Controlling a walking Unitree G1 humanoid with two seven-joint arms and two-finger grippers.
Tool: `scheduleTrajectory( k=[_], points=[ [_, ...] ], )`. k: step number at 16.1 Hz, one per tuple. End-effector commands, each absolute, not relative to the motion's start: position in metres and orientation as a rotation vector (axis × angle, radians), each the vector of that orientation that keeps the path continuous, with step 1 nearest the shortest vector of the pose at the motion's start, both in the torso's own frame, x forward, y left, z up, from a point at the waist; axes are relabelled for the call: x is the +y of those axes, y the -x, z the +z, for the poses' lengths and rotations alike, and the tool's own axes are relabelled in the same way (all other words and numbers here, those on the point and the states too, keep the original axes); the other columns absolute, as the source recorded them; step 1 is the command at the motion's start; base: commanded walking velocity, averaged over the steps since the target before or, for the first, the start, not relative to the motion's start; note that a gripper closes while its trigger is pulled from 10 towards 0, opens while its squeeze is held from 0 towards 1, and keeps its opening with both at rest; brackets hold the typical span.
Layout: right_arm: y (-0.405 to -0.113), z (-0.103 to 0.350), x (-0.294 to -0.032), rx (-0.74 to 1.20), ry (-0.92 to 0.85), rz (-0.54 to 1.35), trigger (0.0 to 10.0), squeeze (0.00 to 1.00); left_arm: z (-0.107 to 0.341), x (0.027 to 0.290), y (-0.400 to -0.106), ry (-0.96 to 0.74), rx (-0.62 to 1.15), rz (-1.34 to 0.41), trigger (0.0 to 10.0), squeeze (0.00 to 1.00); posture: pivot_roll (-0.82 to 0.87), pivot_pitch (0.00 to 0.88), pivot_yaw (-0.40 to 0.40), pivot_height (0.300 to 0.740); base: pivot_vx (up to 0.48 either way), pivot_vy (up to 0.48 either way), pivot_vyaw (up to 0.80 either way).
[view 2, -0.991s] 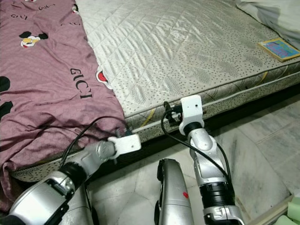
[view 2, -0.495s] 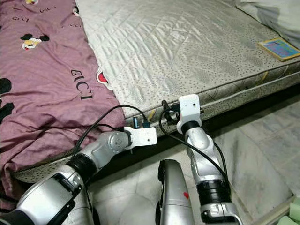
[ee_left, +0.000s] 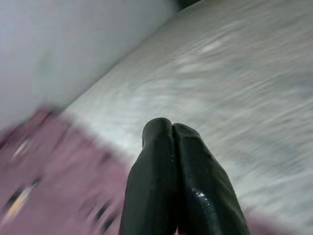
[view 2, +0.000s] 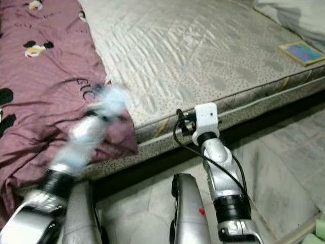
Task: Clean up the room
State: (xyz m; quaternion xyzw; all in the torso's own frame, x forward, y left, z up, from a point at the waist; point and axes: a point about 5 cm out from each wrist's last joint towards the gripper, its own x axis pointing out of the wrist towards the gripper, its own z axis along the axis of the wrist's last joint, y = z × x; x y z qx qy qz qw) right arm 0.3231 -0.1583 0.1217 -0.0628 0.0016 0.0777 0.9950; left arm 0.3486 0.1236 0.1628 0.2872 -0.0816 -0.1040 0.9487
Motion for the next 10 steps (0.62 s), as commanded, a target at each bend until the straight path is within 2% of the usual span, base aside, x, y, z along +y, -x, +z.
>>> scheduleTrajectory(
  k=[1,3,5,7,9,10],
  points=[
    [-0.322,0.119,-0.162,0.009,0.130,0.145,10.0,0.00,0.164,0.138,-0.348,-0.529,-0.149,-0.146,10.0,0.00,0.00,0.074,-0.038,0.499,0.000,0.000,0.00],
    [-0.321,0.118,-0.166,0.017,0.144,0.146,10.0,0.00,0.137,0.177,-0.346,-0.383,0.057,-0.037,10.0,0.00,-0.01,0.086,-0.048,0.499,0.000,0.000,0.00],
    [-0.320,0.118,-0.171,0.023,0.160,0.148,10.0,0.00,0.121,0.211,-0.343,-0.244,0.177,0.089,10.0,0.00,-0.01,0.093,-0.053,0.499,0.000,0.000,0.00],
    [-0.320,0.119,-0.177,0.027,0.173,0.139,10.0,0.00,0.105,0.236,-0.335,-0.155,0.258,0.200,10.0,0.00,-0.03,0.105,-0.052,0.499,0.000,0.000,0.00],
    [-0.320,0.119,-0.180,0.029,0.179,0.128,10.0,0.00,0.089,0.252,-0.330,-0.148,0.332,0.238,10.0,0.00,-0.03,0.105,-0.052,0.499,0.000,0.000,0.00],
    [-0.320,0.119,-0.181,0.030,0.182,0.126,10.0,0.00,0.076,0.255,-0.326,-0.151,0.424,0.218,10.0,0.00,-0.04,0.110,-0.048,0.499,0.000,0.000,0.00]
  ],
)
